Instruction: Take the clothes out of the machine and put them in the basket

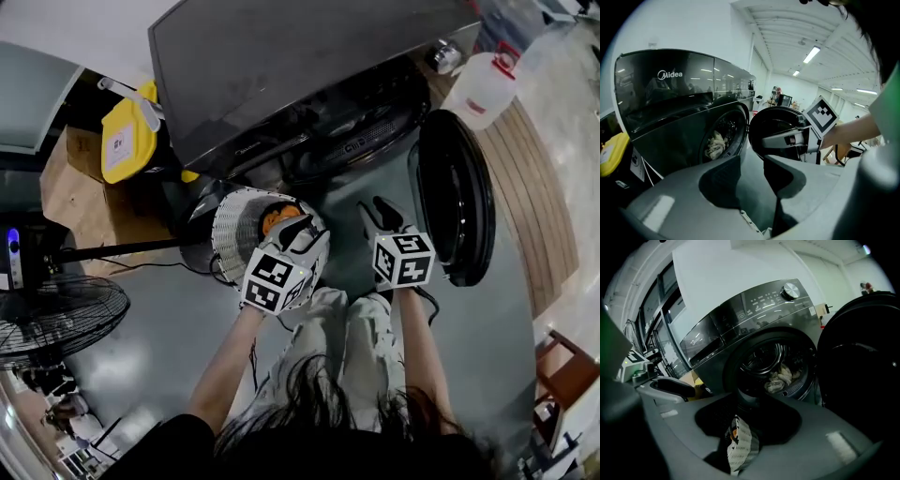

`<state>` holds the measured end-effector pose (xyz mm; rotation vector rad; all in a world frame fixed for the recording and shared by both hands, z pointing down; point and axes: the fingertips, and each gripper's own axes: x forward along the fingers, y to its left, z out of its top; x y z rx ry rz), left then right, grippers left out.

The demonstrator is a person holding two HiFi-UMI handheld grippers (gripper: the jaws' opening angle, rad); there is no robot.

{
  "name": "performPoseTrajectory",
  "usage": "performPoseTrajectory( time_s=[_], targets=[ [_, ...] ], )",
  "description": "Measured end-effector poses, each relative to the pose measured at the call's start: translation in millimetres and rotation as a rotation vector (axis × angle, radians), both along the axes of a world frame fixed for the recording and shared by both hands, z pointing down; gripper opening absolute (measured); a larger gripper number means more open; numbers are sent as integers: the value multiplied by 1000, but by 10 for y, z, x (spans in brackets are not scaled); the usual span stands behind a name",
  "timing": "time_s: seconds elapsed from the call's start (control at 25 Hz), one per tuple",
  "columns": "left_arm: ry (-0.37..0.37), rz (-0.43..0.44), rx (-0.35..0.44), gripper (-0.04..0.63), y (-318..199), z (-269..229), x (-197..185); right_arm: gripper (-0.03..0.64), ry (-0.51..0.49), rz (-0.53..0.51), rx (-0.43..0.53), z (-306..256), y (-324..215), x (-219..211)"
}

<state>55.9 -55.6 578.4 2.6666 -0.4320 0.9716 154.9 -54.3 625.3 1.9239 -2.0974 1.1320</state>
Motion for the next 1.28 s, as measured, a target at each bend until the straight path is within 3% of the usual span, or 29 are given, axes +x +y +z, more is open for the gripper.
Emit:
performPoseTrajectory(
  time_s=[0.24,0.56,1.04,1.28],
  targets=[
    [-16,-63,4,164,60,40,228,155,43,-27,58,132,-206,250],
    [-41,48,18,164,-84,522,399,158,230,-83,108,753,-683,386],
    [-65,138,93,164,-560,1229,444,178,267,-41,166,1836,-1875,601],
    [-85,172,95,164,-601,1377,388,253,353,-133,131,2126,-2441,464]
  ],
)
